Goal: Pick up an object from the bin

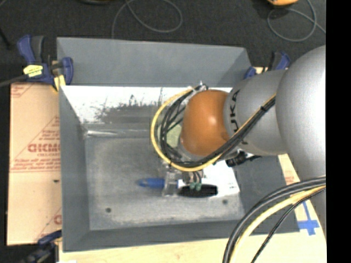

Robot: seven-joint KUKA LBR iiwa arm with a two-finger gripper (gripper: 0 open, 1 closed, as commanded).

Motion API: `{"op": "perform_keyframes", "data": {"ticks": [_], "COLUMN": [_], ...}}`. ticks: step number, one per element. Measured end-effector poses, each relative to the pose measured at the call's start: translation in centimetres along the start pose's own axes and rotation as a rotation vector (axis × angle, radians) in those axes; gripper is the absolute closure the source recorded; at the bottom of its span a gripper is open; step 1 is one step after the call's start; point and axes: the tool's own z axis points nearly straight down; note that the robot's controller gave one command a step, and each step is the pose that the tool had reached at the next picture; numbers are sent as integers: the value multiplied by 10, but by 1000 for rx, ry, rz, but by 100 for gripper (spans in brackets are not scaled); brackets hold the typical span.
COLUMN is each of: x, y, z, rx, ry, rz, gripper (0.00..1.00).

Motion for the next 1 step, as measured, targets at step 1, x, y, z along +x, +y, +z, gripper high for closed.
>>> {"op": "perform_keyframes", "data": {"ticks": [1], "x": [19], "y": [-3], "z": [-59], "rx": [1], "ry": [6], "rz": [11], "gripper": [100]}}
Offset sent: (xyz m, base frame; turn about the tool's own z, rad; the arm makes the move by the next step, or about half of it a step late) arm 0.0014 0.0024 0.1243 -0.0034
